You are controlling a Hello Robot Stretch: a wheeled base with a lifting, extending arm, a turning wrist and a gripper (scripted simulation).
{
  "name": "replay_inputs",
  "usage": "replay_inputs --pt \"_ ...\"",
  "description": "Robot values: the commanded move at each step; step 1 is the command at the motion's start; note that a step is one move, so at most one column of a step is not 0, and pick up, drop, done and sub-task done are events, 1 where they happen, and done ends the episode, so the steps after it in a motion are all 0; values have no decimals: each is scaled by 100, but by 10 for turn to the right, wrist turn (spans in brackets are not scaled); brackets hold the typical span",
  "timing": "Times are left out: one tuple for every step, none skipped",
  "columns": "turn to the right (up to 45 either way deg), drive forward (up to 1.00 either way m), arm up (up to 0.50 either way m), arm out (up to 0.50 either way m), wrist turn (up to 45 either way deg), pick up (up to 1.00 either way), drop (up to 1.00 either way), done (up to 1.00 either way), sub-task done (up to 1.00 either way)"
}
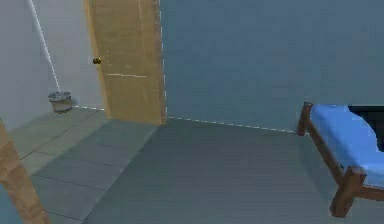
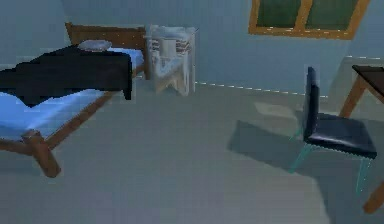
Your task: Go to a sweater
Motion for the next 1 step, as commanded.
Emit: replay_inputs --pt "0 75 0 0 0 0 0 0 0"
